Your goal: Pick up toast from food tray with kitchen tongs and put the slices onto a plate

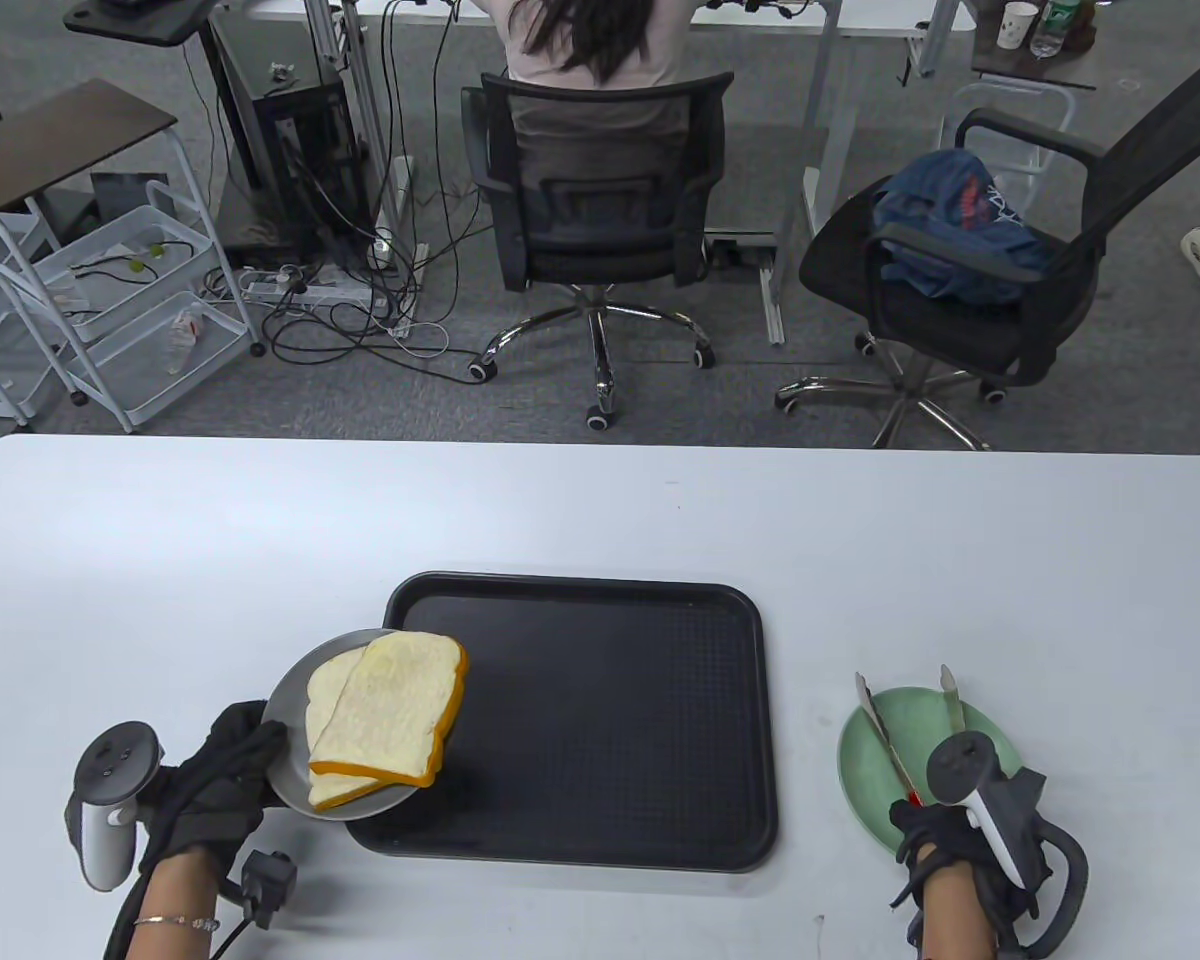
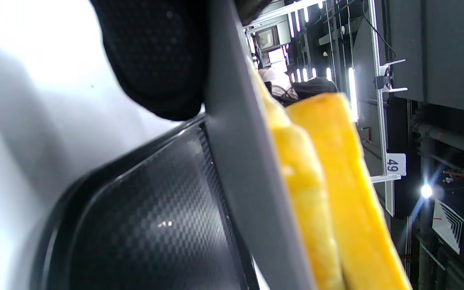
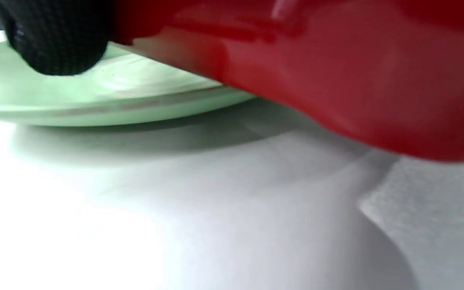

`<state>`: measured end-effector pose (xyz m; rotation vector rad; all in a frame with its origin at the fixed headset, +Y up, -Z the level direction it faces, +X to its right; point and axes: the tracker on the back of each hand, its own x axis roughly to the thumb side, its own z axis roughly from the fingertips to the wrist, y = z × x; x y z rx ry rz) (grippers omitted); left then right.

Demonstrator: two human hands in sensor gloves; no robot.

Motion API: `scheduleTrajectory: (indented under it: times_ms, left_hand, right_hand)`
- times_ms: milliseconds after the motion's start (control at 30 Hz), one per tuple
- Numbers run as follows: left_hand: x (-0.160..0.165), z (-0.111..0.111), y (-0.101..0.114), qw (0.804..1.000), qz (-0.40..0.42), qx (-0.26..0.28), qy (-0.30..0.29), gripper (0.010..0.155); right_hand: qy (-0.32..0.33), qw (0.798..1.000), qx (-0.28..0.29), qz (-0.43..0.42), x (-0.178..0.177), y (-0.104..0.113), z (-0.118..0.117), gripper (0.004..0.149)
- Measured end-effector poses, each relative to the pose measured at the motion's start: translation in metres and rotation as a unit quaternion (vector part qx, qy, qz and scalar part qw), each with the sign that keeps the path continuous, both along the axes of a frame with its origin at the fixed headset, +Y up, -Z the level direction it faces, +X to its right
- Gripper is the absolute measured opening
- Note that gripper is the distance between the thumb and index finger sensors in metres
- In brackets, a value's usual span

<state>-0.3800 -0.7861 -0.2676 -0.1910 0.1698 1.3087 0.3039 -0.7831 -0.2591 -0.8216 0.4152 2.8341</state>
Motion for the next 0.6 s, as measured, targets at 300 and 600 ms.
scheduleTrajectory:
  times_ms: [300, 600]
  left_hand:
    - [-0.001, 0.0, 0.001, 1.0, 0.005, 0.003, 0.001, 0.053]
    - [-0.002, 0.0, 0.002, 1.0, 0.008, 0.005, 0.002, 0.053]
  right_hand:
    - [0.007, 0.997, 0.06, -0.056, 0.01, 0.031, 0.015, 0.101]
    - [0.076, 0.982, 0.154, -0.075, -0.016, 0.071, 0.019, 0.104]
